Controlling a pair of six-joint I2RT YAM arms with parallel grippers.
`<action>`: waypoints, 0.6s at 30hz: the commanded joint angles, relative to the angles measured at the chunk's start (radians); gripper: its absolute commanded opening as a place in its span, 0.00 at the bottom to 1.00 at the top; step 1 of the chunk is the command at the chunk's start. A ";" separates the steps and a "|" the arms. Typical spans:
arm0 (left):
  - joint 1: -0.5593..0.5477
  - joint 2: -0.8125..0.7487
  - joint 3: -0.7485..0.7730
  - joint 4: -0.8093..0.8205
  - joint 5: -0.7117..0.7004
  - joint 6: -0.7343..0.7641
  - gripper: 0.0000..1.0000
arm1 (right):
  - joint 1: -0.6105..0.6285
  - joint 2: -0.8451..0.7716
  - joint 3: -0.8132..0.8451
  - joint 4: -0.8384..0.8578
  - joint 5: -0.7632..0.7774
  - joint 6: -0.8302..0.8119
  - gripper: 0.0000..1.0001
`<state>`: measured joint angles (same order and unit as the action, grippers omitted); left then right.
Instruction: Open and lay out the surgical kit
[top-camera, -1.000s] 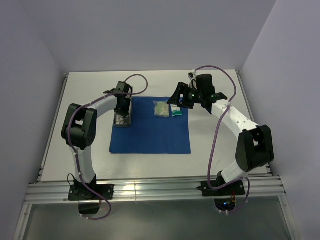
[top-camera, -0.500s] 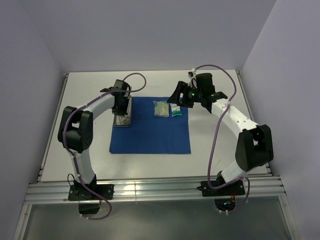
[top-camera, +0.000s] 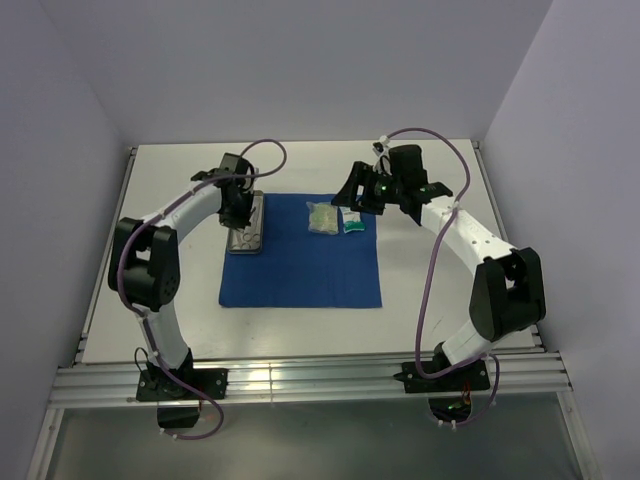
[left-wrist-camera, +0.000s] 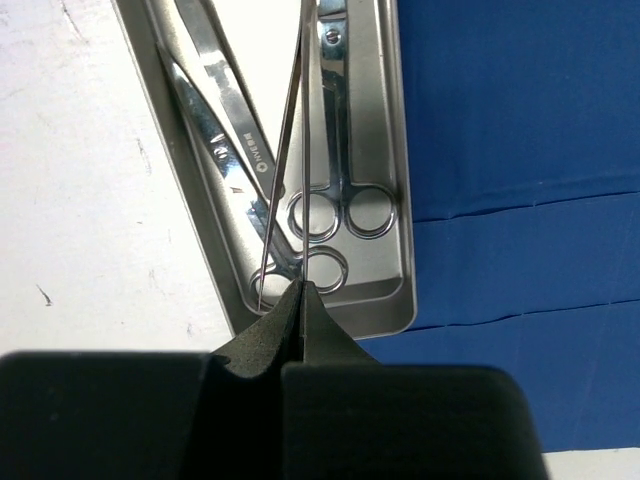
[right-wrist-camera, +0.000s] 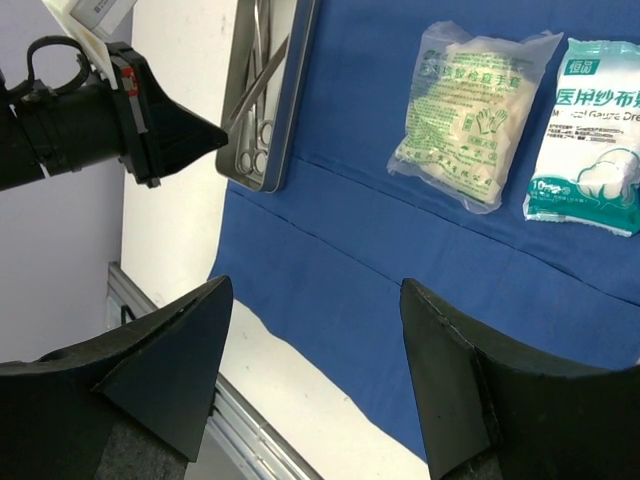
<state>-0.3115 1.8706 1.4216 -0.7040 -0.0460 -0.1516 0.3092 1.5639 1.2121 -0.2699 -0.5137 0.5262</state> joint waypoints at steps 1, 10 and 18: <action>0.014 -0.067 0.030 -0.011 0.023 0.000 0.00 | 0.019 0.025 0.059 0.023 -0.014 0.000 0.75; 0.035 -0.160 0.033 -0.028 0.034 0.021 0.00 | 0.044 0.032 0.081 0.044 -0.002 -0.018 0.75; 0.041 -0.215 0.023 -0.054 0.055 0.024 0.00 | 0.077 -0.025 0.026 0.123 0.069 -0.092 0.78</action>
<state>-0.2752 1.7035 1.4216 -0.7338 -0.0212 -0.1429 0.3603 1.5997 1.2419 -0.2268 -0.4908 0.4877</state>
